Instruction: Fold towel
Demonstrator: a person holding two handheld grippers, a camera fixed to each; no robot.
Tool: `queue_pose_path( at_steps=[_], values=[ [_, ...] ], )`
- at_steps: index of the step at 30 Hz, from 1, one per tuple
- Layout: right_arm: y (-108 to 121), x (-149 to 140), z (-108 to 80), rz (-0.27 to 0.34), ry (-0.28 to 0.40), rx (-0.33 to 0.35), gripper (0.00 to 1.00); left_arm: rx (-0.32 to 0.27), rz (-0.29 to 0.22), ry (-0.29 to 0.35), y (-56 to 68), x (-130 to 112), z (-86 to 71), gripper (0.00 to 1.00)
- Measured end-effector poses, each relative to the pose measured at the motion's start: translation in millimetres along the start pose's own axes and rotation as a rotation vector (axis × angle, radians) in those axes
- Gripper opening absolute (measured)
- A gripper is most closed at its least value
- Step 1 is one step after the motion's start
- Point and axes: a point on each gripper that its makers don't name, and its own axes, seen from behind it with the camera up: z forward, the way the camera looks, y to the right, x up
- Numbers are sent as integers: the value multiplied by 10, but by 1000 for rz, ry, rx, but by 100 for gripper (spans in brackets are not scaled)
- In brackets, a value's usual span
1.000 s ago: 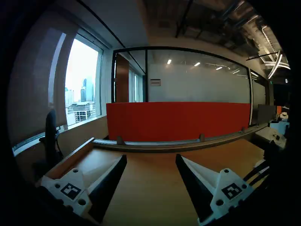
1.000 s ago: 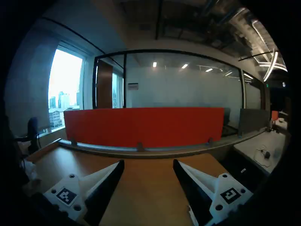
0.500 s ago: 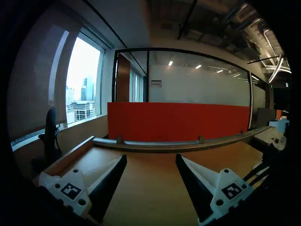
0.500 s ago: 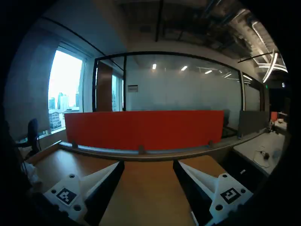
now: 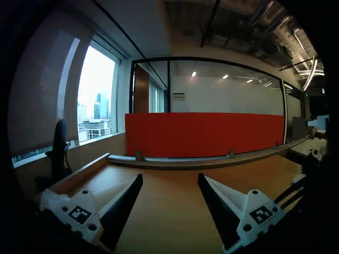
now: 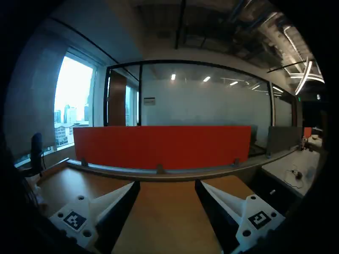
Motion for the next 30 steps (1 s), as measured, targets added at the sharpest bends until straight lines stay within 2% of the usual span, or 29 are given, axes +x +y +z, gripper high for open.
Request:
queue_pose_path(
  at_steps=[9,18,30],
  values=[
    [-15,-174,40,18,2,-6,100,-11,16,21,-44,-416,-23,96],
    [3,-428,54,11,-7,-18,100,-28,-1,38,-96,-784,-29,96],
    [-52,-708,97,-14,-25,-17,100,-24,2,41,-175,-1128,-13,96]
  ],
)
